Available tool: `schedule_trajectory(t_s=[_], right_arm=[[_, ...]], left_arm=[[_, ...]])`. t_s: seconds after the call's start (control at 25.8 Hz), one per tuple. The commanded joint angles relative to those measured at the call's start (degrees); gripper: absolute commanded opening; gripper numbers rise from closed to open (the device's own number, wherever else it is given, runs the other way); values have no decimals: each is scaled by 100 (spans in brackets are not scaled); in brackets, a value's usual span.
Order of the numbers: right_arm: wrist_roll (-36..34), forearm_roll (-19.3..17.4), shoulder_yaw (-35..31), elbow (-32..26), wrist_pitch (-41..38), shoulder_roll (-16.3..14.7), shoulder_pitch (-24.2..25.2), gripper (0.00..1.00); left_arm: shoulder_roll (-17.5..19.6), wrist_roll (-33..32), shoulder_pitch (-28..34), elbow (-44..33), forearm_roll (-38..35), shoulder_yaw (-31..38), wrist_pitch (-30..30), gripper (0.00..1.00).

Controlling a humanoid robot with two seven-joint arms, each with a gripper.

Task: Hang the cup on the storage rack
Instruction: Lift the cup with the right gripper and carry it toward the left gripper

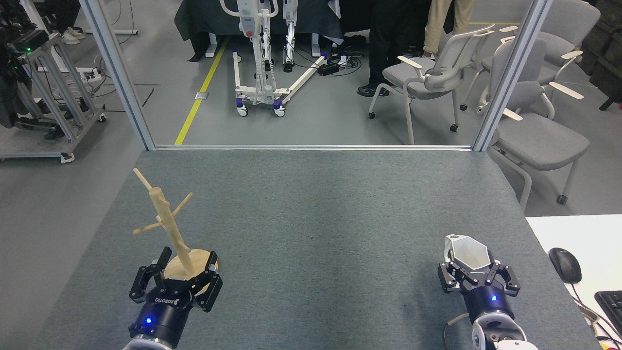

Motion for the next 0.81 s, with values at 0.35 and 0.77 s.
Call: schedule_trajectory(t_s=[0.35,0.77], right_arm=[[682,-571,211,-1793,221,-114,46,0],[1587,-571,2426,-3041,2813,-79,-631,0]], left_arm=[[-9,-4,46,-55,-9,-203,-11,100],[-237,-65,178,-11,-27,-1249,-231,100]])
